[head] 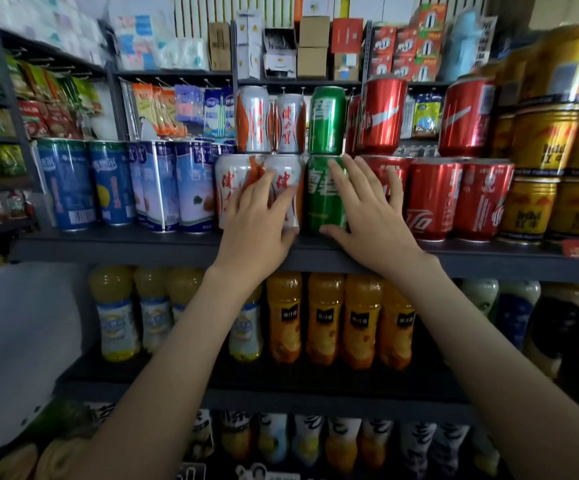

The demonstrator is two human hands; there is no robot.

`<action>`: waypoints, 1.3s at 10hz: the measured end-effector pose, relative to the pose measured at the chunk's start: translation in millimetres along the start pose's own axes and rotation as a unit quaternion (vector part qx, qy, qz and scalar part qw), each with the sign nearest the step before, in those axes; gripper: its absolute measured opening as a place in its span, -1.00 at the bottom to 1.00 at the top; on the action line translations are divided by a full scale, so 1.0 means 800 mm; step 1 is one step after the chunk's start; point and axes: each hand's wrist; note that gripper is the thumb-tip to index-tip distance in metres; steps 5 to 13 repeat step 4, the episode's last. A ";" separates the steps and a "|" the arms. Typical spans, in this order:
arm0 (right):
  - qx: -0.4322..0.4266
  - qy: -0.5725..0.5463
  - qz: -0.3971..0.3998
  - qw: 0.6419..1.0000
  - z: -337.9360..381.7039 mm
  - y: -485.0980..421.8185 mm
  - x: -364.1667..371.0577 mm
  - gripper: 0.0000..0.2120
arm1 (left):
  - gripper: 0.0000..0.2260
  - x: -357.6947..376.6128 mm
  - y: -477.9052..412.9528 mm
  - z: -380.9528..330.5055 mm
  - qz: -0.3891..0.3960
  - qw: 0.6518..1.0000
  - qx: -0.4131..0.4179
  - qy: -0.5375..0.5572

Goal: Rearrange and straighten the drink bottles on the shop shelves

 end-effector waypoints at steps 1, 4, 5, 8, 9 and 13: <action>-0.002 -0.054 -0.094 0.994 0.020 0.023 0.004 -0.41 | -0.62 0.000 0.038 -0.024 -0.005 0.999 -0.016 0.048; -0.028 -0.196 -0.124 0.972 0.063 0.099 0.009 -0.62 | -0.62 0.046 0.151 -0.054 -0.057 0.991 0.038 0.116; -0.028 -0.196 -0.124 0.972 0.063 0.099 0.009 -0.62 | -0.62 0.046 0.151 -0.054 -0.057 0.991 0.038 0.116; -0.028 -0.196 -0.124 0.972 0.063 0.099 0.009 -0.62 | -0.62 0.046 0.151 -0.054 -0.057 0.991 0.038 0.116; -0.028 -0.196 -0.124 0.972 0.063 0.099 0.009 -0.62 | -0.62 0.046 0.151 -0.054 -0.057 0.991 0.038 0.116; -0.028 -0.196 -0.124 0.972 0.063 0.099 0.009 -0.62 | -0.62 0.046 0.151 -0.054 -0.057 0.991 0.038 0.116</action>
Point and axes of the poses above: each hand's wrist, its own y-axis away from the middle knuckle, its own x-axis out of the palm, z = x × y, and after that the axes turned 8 degrees about -x, right-handed
